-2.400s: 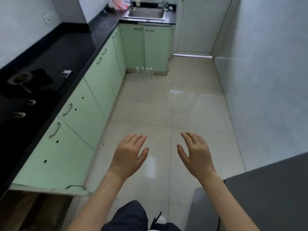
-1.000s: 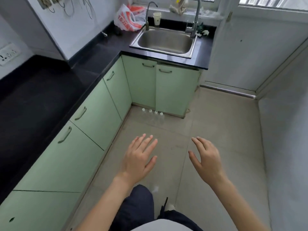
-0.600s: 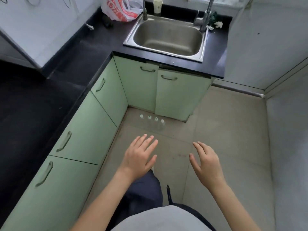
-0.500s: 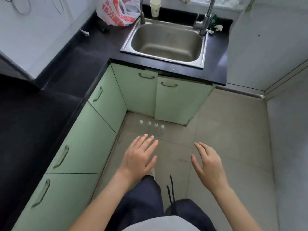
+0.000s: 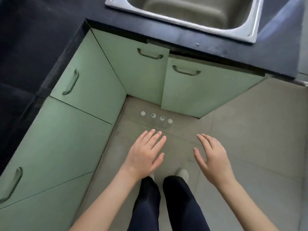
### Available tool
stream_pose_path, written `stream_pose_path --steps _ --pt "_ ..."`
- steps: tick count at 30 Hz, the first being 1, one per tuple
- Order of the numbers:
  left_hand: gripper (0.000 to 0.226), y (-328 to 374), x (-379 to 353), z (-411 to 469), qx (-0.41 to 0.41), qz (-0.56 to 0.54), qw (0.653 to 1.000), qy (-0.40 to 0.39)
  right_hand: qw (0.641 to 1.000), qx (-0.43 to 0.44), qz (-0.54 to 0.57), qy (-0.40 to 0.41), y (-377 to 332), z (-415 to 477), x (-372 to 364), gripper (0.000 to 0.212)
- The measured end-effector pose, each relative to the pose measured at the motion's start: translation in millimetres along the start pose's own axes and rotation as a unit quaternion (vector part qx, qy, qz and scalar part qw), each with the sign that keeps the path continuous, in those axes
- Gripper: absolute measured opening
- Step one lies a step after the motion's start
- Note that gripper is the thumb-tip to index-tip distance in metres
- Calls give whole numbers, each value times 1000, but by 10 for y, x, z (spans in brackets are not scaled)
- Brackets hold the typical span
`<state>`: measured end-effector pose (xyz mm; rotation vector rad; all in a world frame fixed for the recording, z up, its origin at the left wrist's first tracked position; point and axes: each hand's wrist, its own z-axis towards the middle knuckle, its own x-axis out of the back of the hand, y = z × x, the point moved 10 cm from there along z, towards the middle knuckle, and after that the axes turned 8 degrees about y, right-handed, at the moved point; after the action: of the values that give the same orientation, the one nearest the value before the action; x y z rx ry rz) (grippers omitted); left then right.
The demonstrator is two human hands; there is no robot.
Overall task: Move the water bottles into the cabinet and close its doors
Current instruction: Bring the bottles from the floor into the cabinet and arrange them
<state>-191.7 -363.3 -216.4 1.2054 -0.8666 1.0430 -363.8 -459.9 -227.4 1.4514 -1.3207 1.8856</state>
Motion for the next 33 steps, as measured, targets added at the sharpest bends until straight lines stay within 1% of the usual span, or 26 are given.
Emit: stream_pose_path --steps 5,10,13,15,19,24,26,28,31,33 --pt "51 -718 -1968 -135 7 21 999 -32 999 18 -21 -40 894 309 -1772 57" --pt "54 -1548 -3926 -347 34 35 997 -60 998 32 -40 -46 1795 488 -3531 58" --pt "53 -1973 -4835 -421 38 40 997 -59 997 45 -49 -45 2192 598 -4441 58" --pt "53 -2215 -5285 -428 37 54 996 -54 996 62 -52 -44 2389 693 -4938 58" --pt "52 -2580 -5765 -386 43 69 996 -34 994 81 -64 -34 2620 917 -5514 59" --pt "52 -2766 -5870 -340 82 53 995 -25 998 58 -33 -11 2654 1121 -5582 56" --pt "52 -2776 -5809 -354 105 38 994 -10 999 31 3 -13 2612 1155 -5567 57" --pt "53 -2781 -5753 -356 128 18 992 6 998 -20 57 -16 2608 1191 -5568 61" --pt "58 -2873 -5750 -322 167 -13 986 27 988 -62 141 0 2623 1290 -5624 66" --pt "65 -2957 -5766 -266 196 -23 979 44 975 -83 206 7 2637 1394 -5697 70"
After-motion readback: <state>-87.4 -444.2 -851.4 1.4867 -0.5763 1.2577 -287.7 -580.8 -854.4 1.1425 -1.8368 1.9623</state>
